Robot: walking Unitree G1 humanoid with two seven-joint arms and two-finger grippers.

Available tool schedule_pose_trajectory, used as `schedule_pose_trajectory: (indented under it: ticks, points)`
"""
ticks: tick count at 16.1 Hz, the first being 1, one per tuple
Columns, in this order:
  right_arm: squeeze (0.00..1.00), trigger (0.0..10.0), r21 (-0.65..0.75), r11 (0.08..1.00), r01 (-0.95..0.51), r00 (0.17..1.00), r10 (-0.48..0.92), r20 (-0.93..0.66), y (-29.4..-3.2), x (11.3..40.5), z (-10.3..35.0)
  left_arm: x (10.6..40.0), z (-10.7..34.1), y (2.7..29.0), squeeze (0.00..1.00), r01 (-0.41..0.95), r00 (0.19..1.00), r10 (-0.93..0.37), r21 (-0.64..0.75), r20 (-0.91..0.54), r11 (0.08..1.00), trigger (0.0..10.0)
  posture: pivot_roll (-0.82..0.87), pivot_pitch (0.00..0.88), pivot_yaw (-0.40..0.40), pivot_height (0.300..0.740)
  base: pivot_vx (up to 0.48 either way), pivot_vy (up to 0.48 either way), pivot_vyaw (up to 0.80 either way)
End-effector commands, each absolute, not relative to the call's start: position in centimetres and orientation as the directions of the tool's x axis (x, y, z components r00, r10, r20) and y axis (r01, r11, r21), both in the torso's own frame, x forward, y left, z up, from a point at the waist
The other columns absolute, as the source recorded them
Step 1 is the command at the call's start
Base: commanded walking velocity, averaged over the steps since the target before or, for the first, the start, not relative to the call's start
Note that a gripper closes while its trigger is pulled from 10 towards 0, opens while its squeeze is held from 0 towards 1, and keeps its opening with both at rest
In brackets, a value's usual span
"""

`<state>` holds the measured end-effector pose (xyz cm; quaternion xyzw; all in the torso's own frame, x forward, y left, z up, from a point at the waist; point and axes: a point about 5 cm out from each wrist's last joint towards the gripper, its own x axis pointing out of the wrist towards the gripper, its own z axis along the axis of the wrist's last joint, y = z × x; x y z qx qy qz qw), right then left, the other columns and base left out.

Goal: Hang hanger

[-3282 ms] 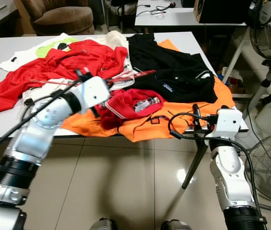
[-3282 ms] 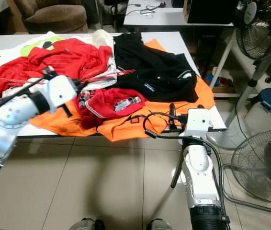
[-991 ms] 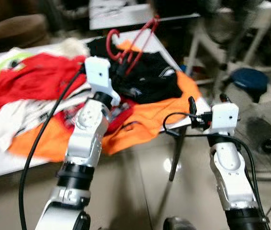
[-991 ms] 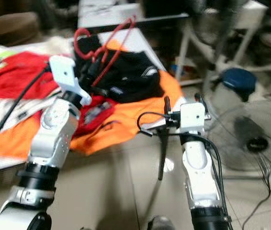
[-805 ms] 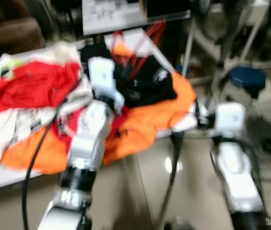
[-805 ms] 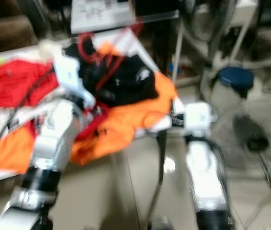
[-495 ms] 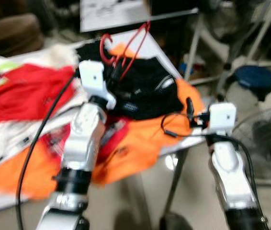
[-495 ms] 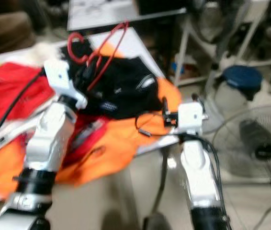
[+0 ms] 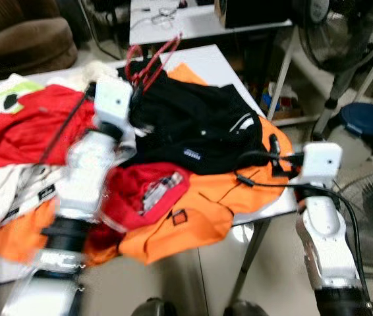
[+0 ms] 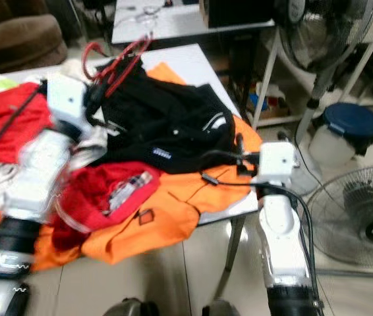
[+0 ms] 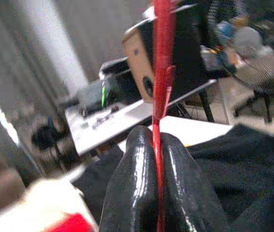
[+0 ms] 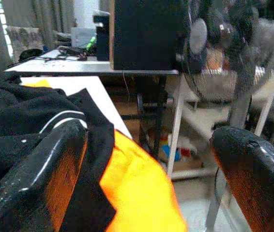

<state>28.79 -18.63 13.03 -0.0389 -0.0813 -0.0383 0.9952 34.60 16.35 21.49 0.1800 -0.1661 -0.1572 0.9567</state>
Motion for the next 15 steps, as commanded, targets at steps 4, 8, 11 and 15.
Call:
schedule_pose_trajectory:
  ticks: [4, 8, 11, 15]
  points:
    - [0.00, 10.0, 0.020, 0.995, -0.099, 0.992, 0.098, 0.080, -17.8, 28.4, 13.1, 33.2, 21.7, 16.5, 0.00, 0.395, 0.812, -0.553, 0.518, 0.190, 0.759, 10.0, -0.14, 0.062, 0.089, 0.740, 0.000, 0.000, 0.00]
    - [0.00, 10.0, 0.079, 0.967, -0.244, 0.969, 0.246, -0.020, -16.8, 26.4, 12.0, 31.4, 22.5, 15.0, 0.00, 0.507, 0.693, -0.704, 0.589, 0.154, 0.629, 10.0, -0.15, 0.055, 0.085, 0.740, 0.000, 0.000, 0.00]
    - [0.00, 10.0, 0.062, 0.956, -0.288, 0.956, 0.290, -0.035, -16.7, 25.6, 12.3, 29.9, 23.0, 15.2, 0.00, 0.630, 0.612, -0.787, 0.555, 0.076, 0.543, 10.0, -0.15, 0.050, 0.082, 0.740, 0.000, 0.000, 0.00]
    - [0.00, 10.0, 0.059, 0.959, -0.276, 0.956, 0.280, -0.085, -17.3, 25.3, 11.5, 28.6, 20.4, 15.1, 0.00, 0.747, 0.544, -0.832, 0.516, -0.110, 0.420, 10.0, -0.15, 0.051, 0.082, 0.740, 0.000, 0.000, 0.00]
